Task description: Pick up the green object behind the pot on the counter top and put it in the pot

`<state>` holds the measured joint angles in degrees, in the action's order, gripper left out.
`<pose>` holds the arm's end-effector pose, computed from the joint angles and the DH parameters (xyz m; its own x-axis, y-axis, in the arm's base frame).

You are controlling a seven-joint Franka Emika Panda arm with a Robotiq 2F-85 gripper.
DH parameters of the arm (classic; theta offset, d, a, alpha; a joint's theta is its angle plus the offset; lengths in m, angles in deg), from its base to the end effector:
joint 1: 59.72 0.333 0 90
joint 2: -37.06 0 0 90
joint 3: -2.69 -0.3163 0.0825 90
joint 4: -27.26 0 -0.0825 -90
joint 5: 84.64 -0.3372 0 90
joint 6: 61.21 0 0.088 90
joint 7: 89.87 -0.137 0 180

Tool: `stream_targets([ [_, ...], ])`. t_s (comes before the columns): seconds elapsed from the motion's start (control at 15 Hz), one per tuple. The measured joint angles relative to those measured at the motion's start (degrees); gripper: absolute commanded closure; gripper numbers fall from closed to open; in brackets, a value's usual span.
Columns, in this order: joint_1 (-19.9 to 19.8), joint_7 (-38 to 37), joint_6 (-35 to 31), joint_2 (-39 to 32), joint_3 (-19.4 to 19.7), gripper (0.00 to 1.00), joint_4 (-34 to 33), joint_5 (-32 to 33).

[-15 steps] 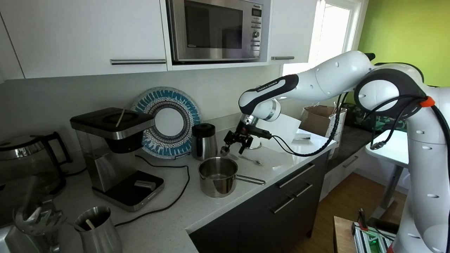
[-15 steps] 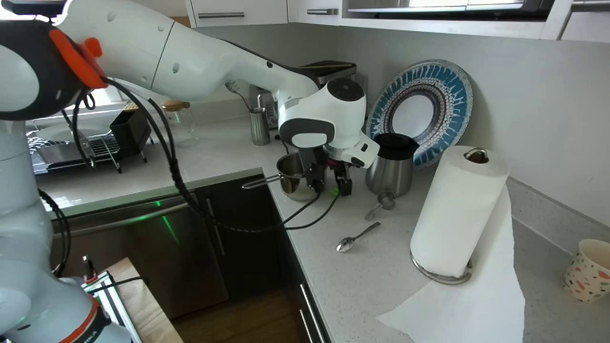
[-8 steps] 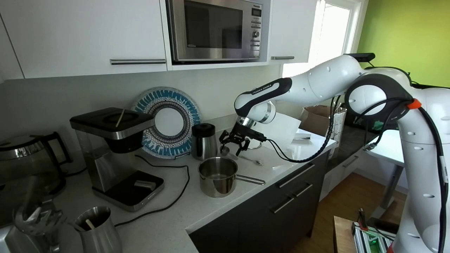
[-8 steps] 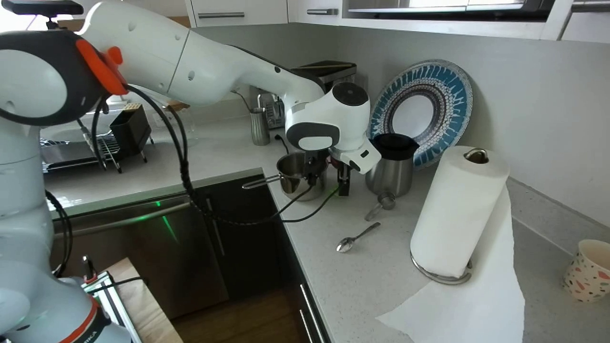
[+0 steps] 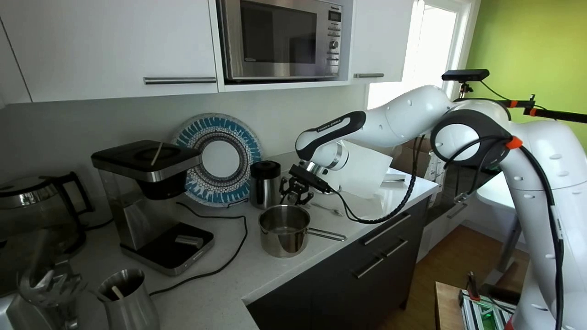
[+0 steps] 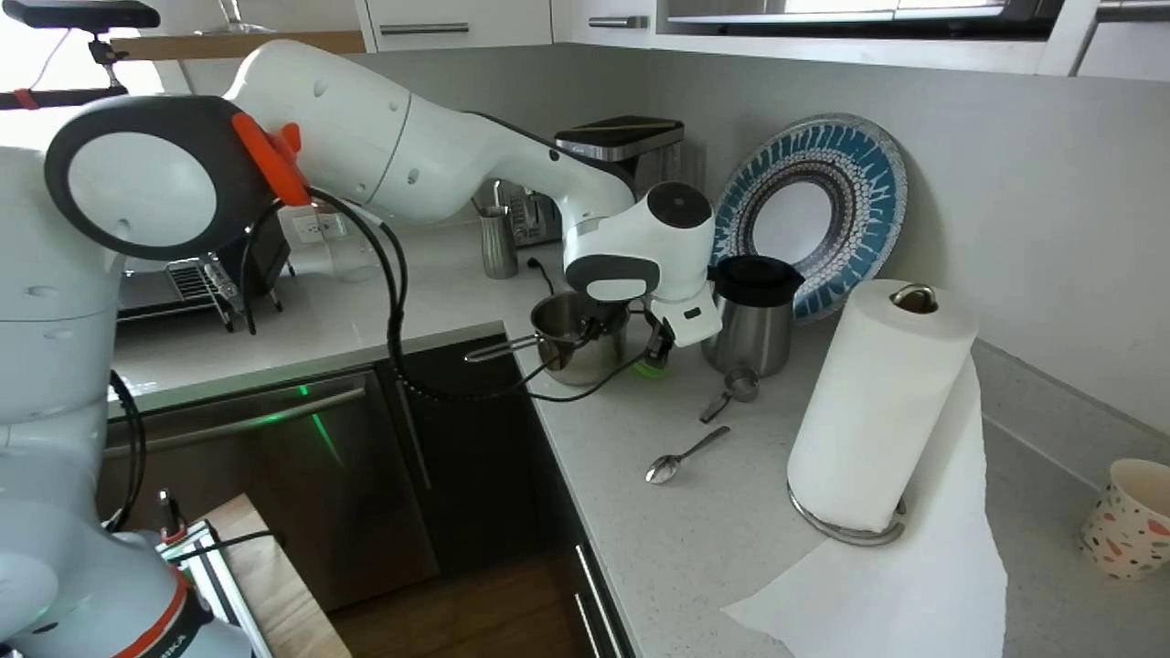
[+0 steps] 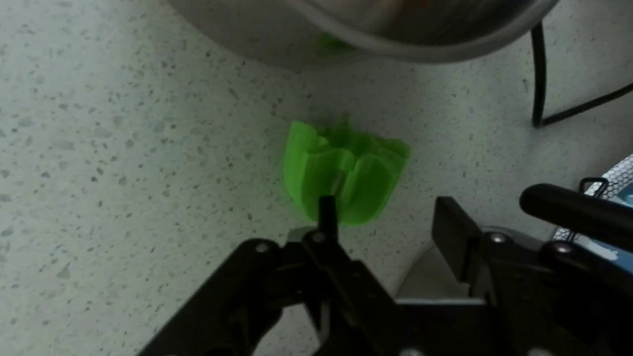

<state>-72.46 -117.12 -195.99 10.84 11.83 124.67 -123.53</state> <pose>0.6222 -0.2130 0.3531 0.3231 -0.9379 -0.1267 -0.8560 -0.2324 -0.4618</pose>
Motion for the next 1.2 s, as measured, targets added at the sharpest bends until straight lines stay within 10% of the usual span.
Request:
stream_targets([
  [0.2, 0.26, -3.58, -0.04, -1.18, -0.57, 0.98, -0.91, -0.02],
  [1.2, -0.22, -2.81, 1.55, 3.53, -1.14, 0.99, -1.86, 0.11],
])
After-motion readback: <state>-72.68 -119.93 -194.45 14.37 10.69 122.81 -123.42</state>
